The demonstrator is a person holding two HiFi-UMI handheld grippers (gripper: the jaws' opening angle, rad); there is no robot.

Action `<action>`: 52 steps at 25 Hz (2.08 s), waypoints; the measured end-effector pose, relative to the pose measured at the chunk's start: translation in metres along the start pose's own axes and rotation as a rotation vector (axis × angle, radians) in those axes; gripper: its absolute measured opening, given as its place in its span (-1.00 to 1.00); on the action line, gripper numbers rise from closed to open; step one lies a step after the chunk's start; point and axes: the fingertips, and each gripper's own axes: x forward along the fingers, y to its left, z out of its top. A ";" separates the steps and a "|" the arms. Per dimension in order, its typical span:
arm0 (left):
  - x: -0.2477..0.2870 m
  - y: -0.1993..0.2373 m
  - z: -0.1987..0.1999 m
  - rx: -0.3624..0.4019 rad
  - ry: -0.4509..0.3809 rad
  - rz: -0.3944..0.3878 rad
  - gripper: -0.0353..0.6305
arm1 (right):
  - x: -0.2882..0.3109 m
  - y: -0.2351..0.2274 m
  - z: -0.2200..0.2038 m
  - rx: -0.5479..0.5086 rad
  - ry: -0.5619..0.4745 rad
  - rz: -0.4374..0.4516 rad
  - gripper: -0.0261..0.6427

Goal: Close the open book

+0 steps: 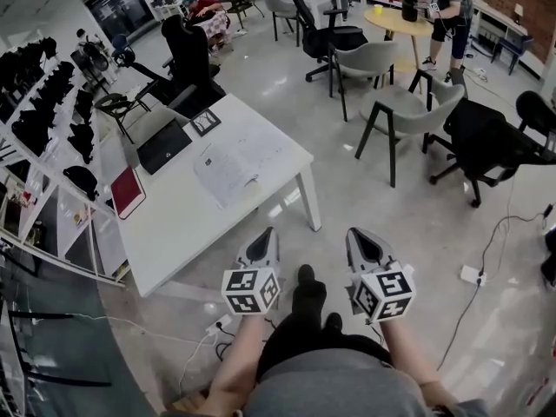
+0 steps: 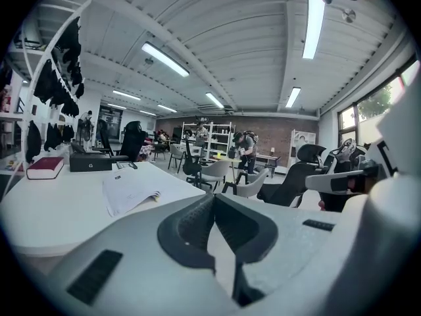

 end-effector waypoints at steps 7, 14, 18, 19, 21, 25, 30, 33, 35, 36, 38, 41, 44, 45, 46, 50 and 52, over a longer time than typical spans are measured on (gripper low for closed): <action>0.031 0.018 -0.002 -0.028 0.014 0.006 -0.87 | 0.028 -0.013 0.002 0.009 0.009 -0.009 -0.91; 0.080 0.045 0.008 -0.034 0.026 0.000 -0.87 | 0.076 -0.030 0.015 0.006 0.019 -0.025 -0.91; 0.113 0.066 0.018 -0.035 0.038 0.003 -0.87 | 0.115 -0.038 0.025 0.006 0.022 -0.030 -0.91; 0.121 0.071 0.021 -0.029 0.041 0.003 -0.87 | 0.125 -0.040 0.028 0.007 0.023 -0.029 -0.91; 0.137 0.080 0.026 -0.015 0.048 -0.001 -0.87 | 0.145 -0.042 0.034 0.009 0.026 -0.031 -0.91; 0.168 0.098 0.033 -0.026 0.058 -0.023 -0.87 | 0.179 -0.050 0.043 0.010 0.029 -0.047 -0.91; 0.199 0.114 0.044 -0.028 0.066 -0.049 -0.87 | 0.218 -0.057 0.055 0.000 0.038 -0.067 -0.91; 0.214 0.126 0.053 -0.039 0.059 -0.060 -0.87 | 0.239 -0.055 0.060 -0.005 0.037 -0.068 -0.91; 0.221 0.132 0.059 -0.046 0.051 -0.066 -0.87 | 0.250 -0.053 0.065 -0.008 0.035 -0.068 -0.91; 0.223 0.135 0.061 -0.049 0.050 -0.069 -0.87 | 0.255 -0.051 0.066 -0.009 0.034 -0.067 -0.91; 0.226 0.140 0.060 -0.057 0.053 -0.068 -0.87 | 0.264 -0.049 0.067 -0.011 0.038 -0.063 -0.91; 0.227 0.144 0.055 -0.080 0.061 -0.061 -0.87 | 0.274 -0.046 0.065 -0.017 0.052 -0.051 -0.91; 0.225 0.150 0.054 -0.106 0.062 -0.052 -0.87 | 0.284 -0.040 0.065 -0.023 0.067 -0.030 -0.91; 0.224 0.152 0.055 -0.115 0.062 -0.046 -0.87 | 0.287 -0.037 0.065 -0.026 0.074 -0.019 -0.91; 0.222 0.155 0.055 -0.126 0.059 -0.038 -0.87 | 0.291 -0.034 0.065 -0.029 0.082 -0.005 -0.91; 0.213 0.165 0.060 -0.154 0.023 0.016 -0.87 | 0.311 -0.025 0.063 -0.046 0.116 0.076 -0.91; 0.213 0.170 0.062 -0.169 0.008 0.038 -0.87 | 0.322 -0.022 0.064 -0.049 0.124 0.107 -0.91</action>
